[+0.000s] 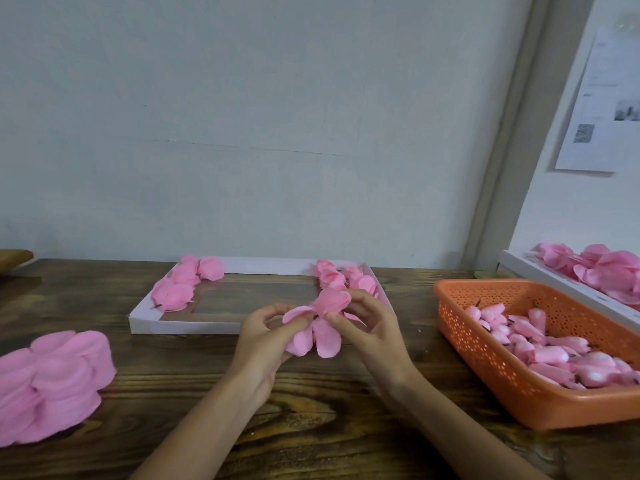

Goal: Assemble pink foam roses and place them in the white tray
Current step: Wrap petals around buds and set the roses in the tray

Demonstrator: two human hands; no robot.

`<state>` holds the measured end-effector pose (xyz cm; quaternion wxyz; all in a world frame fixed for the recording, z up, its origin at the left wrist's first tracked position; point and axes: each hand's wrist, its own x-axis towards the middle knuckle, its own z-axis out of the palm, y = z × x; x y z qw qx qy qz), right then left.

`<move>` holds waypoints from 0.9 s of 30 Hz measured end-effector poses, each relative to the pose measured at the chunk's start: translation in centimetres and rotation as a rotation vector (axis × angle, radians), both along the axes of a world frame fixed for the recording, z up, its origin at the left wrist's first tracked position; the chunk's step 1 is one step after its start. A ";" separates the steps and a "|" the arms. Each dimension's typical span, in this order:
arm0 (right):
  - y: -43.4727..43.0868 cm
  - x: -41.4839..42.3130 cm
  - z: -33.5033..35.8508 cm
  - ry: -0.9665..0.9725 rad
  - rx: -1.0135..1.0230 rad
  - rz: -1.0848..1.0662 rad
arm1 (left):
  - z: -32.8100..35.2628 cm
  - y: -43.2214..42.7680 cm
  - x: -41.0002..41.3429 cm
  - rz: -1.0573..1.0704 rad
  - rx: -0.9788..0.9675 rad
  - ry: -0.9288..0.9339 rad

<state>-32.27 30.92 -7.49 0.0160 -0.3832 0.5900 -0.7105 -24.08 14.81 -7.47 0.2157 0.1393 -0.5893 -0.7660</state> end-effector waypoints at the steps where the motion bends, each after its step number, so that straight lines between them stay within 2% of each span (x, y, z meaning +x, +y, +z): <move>1: 0.0 0.0 0.0 0.009 0.011 -0.004 | 0.0 0.0 0.0 -0.008 0.006 0.005; 12: 0.2 0.0 0.4 0.037 0.071 -0.048 | -0.2 0.0 0.1 -0.126 -0.016 0.108; 17: 0.6 -0.2 0.9 0.001 0.143 0.022 | 0.0 -0.3 0.3 -0.230 -0.032 0.164; 27: 0.8 0.2 1.2 -0.013 0.084 0.029 | 0.1 -0.6 0.3 -0.320 -0.021 0.164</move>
